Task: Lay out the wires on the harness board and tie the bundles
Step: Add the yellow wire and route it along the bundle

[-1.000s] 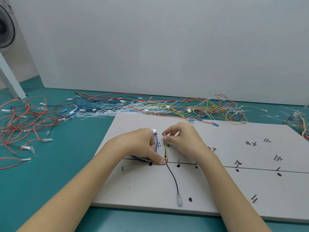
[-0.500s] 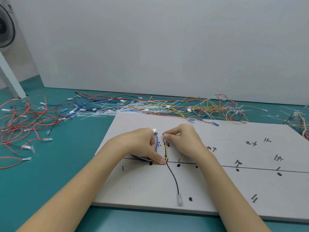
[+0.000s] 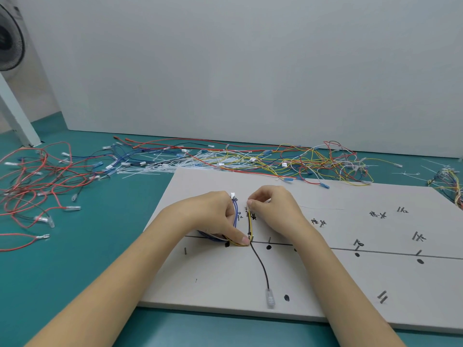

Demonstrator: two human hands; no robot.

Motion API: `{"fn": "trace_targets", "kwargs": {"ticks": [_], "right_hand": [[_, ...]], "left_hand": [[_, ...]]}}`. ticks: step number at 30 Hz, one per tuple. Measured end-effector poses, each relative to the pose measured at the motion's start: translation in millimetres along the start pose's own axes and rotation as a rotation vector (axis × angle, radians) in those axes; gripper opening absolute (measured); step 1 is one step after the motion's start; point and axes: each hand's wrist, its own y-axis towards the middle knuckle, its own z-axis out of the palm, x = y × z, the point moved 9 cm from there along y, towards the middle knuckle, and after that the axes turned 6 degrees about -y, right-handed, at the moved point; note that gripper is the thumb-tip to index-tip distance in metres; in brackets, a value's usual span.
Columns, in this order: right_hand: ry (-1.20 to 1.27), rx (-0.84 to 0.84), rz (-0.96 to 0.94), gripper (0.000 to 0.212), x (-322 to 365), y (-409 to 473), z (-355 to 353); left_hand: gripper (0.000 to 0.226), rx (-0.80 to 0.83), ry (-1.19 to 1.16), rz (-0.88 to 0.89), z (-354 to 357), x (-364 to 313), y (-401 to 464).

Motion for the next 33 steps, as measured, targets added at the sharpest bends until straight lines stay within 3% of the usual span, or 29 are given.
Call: {"fn": "trace_targets", "kwargs": {"ticks": [17,33], "right_hand": [[-0.083,-0.043,-0.063,0.014,9,-4,-6],[-0.056,-0.088,-0.100,0.016,13,-9,-19]], "left_hand": [[0.040,0.104,-0.238,0.036,-5,-2,-11],[0.007,-0.217,-0.121,0.036,-48,24,-1]]}}
